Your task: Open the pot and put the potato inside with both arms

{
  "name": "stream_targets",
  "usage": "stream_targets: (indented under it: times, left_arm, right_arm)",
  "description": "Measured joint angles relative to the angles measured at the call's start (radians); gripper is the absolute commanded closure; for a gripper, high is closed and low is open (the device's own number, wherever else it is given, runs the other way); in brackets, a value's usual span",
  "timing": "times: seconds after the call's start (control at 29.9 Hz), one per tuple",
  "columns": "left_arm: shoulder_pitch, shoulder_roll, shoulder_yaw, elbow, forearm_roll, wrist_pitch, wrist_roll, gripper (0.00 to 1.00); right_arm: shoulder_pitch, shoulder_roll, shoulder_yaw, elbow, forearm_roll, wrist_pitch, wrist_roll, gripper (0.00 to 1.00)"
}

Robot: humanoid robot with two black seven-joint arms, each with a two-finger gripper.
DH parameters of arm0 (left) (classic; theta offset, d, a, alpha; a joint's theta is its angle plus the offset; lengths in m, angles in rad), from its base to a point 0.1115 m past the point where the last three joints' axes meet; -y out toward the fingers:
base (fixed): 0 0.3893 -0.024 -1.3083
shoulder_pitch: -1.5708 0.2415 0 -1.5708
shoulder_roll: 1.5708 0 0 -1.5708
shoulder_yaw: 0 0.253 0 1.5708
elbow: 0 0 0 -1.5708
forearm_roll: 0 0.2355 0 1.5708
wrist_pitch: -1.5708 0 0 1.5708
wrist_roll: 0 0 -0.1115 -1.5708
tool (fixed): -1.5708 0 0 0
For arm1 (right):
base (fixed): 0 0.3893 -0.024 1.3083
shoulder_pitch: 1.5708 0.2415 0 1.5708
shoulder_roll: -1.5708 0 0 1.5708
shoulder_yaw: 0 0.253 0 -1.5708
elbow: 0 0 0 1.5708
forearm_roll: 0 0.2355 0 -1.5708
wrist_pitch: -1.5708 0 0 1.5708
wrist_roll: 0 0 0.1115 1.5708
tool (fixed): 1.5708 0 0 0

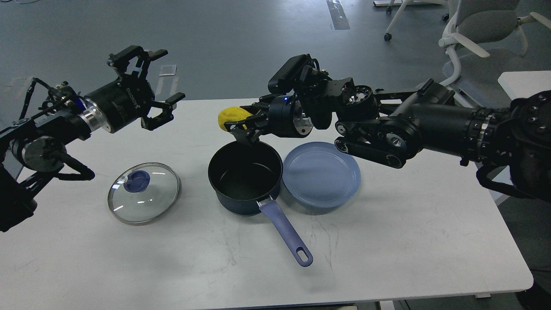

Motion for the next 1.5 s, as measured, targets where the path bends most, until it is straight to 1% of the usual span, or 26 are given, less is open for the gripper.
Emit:
stream_targets:
  times: [0.17, 0.53, 0.57, 0.6, 0.63, 0.67, 0.7, 0.73, 0.77, 0.87, 1.37, 1.5]
  left_arm:
    - [0.005, 0.005, -0.003, 0.000, -0.001, 0.000, 0.000, 0.02]
    - [0.024, 0.012, -0.021, 0.000, -0.002, 0.000, -0.010, 0.02]
    - [0.024, 0.013, -0.021, 0.000, -0.001, 0.000, -0.011, 0.02]
    - [0.024, 0.013, -0.021, 0.000, -0.001, 0.000, -0.011, 0.02]
    - [0.024, 0.013, -0.021, 0.000, -0.001, 0.000, -0.011, 0.02]
    - [0.024, 0.013, -0.021, 0.000, -0.001, 0.000, -0.011, 0.02]
    - [0.024, 0.013, -0.022, 0.000, -0.001, 0.000, -0.011, 0.02]
    - [0.024, 0.013, -0.022, 0.000, -0.001, 0.000, -0.011, 0.02]
    - [0.024, 0.013, -0.022, 0.000, -0.001, 0.000, -0.011, 0.02]
    - [0.024, 0.013, -0.022, 0.000, -0.001, 0.000, -0.012, 0.02]
    - [0.025, 0.000, -0.022, 0.000, 0.001, 0.000, -0.011, 0.02]
    - [0.024, -0.001, -0.022, 0.000, 0.001, 0.000, -0.011, 0.02]
  right_arm:
    - [-0.037, 0.051, -0.011, -0.012, 0.000, -0.002, 0.000, 1.00]
    - [-0.065, 0.057, -0.066, -0.016, 0.002, -0.005, 0.005, 1.00]
    - [-0.065, 0.057, -0.067, -0.015, 0.002, -0.005, 0.005, 0.98]
    - [-0.065, 0.057, -0.068, -0.015, 0.002, -0.005, 0.005, 0.87]
    - [-0.065, 0.056, -0.068, -0.015, 0.003, -0.005, 0.005, 0.63]
    - [-0.065, 0.054, -0.068, -0.015, 0.004, -0.006, 0.005, 0.45]
    - [-0.066, 0.053, -0.068, -0.016, 0.005, -0.008, 0.005, 0.23]
    - [-0.070, 0.053, -0.068, -0.016, 0.007, -0.009, 0.005, 0.06]
    - [-0.073, 0.053, -0.068, -0.017, 0.008, -0.009, 0.005, 0.02]
    - [-0.083, 0.053, -0.061, -0.017, 0.028, -0.010, 0.002, 0.00]
    - [-0.092, 0.022, 0.021, -0.016, 0.155, -0.009, 0.000, 0.00]
    - [-0.098, -0.004, 0.094, -0.018, 0.186, -0.012, 0.000, 0.00]
